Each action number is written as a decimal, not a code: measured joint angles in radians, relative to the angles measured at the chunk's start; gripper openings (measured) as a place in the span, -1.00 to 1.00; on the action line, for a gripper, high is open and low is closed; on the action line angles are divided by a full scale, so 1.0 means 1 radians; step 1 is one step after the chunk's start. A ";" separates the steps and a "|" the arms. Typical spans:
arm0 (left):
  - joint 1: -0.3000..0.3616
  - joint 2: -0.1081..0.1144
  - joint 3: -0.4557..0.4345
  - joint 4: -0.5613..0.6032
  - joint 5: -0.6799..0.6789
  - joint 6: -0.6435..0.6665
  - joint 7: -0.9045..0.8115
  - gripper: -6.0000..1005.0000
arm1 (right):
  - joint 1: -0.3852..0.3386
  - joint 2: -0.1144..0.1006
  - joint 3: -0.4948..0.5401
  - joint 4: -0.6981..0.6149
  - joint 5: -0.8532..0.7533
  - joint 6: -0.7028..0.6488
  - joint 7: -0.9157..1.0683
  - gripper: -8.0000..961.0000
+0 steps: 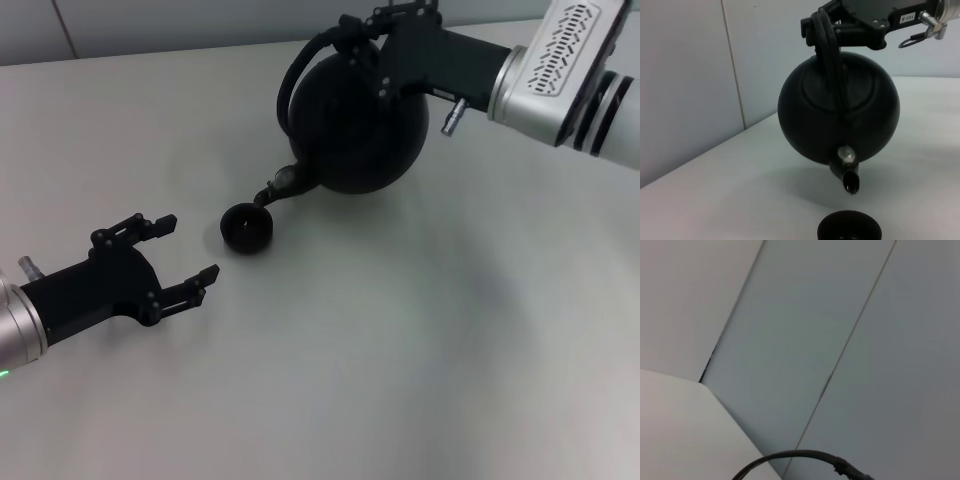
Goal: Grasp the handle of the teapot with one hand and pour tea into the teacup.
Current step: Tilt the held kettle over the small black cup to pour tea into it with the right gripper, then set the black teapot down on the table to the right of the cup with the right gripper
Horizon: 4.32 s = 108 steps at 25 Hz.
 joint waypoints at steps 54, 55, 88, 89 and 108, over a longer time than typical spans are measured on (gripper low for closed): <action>0.002 0.000 0.001 0.000 0.002 0.002 0.000 0.60 | 0.003 0.004 -0.070 -0.057 0.000 0.044 0.018 -0.75; 0.002 0.000 0.001 0.000 0.002 0.002 0.000 0.60 | 0.003 0.004 -0.070 -0.057 0.000 0.044 0.018 -0.75; 0.002 0.000 0.000 0.000 0.002 0.002 0.003 0.60 | -0.005 0.006 -0.127 -0.094 0.012 0.084 0.086 -0.76; 0.002 0.000 0.000 0.000 0.002 0.002 0.003 0.60 | -0.005 0.005 -0.124 -0.092 0.016 0.083 0.109 -0.76; 0.014 0.000 -0.023 -0.002 0.000 0.005 0.007 0.60 | -0.152 -0.003 -0.050 -0.038 0.367 0.033 0.192 -0.76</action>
